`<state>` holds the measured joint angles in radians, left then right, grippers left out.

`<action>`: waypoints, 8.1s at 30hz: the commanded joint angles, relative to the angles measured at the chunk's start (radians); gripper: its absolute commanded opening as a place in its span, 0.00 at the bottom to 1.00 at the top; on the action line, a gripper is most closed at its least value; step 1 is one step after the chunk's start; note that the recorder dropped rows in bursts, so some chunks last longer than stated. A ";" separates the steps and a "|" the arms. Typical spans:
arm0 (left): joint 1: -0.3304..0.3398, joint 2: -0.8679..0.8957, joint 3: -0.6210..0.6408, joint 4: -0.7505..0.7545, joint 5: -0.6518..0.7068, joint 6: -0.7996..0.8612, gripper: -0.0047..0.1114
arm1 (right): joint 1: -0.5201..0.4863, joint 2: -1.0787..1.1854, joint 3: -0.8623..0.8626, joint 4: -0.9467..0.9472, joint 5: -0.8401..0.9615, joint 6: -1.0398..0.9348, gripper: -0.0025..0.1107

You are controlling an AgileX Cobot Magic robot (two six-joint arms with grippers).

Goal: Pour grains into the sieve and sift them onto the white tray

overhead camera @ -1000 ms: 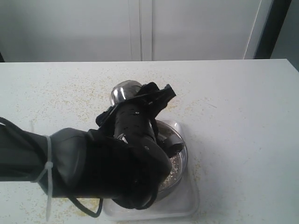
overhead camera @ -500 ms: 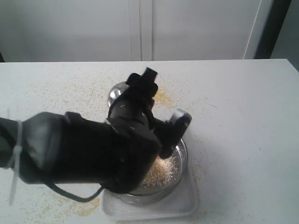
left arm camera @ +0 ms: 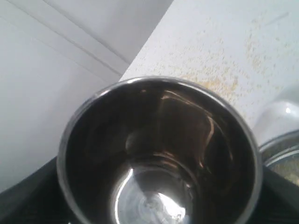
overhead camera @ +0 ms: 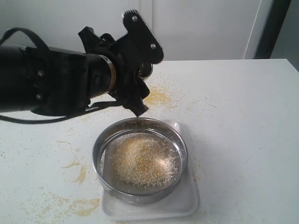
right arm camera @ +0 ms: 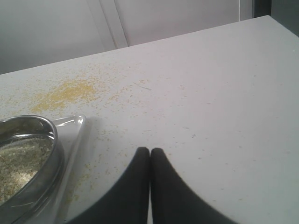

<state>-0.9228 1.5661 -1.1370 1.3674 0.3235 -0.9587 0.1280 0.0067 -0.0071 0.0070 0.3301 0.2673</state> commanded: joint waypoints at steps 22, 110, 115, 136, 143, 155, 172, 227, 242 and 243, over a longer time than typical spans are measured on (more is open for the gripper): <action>0.507 -0.019 0.147 -0.304 -0.499 -0.218 0.04 | 0.004 -0.007 0.007 0.000 -0.009 0.000 0.02; 0.653 -0.215 0.378 -0.909 -0.358 0.597 0.27 | 0.004 -0.007 0.007 0.000 -0.009 0.000 0.02; 0.653 -0.302 0.378 -0.905 -0.071 0.601 0.05 | 0.004 -0.007 0.007 0.000 -0.009 0.000 0.02; 0.815 -0.453 0.380 -1.263 0.436 0.734 0.05 | 0.004 -0.007 0.007 0.000 -0.009 0.000 0.02; 0.836 -0.532 0.401 -1.292 0.385 0.730 0.05 | 0.004 -0.007 0.007 0.000 -0.009 0.000 0.02; 0.836 -0.682 0.536 -1.292 0.114 0.684 0.05 | 0.004 -0.007 0.007 0.000 -0.009 0.000 0.02; 0.836 -0.682 0.548 -1.292 0.090 0.691 0.05 | 0.004 -0.007 0.007 0.003 -0.426 0.066 0.02; 0.836 -0.682 0.548 -1.288 0.090 0.690 0.05 | 0.079 1.093 -0.866 0.468 0.390 -0.708 0.02; 0.836 -0.682 0.548 -1.286 0.090 0.690 0.05 | 0.355 1.536 -1.147 0.218 0.460 -0.548 0.03; 0.836 -0.682 0.548 -1.286 0.090 0.690 0.05 | 0.366 1.562 -1.166 0.175 0.460 -0.512 0.07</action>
<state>-0.0925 0.8923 -0.5961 0.0862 0.4099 -0.2671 0.4790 1.5390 -1.1463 0.2526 0.7868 -0.3000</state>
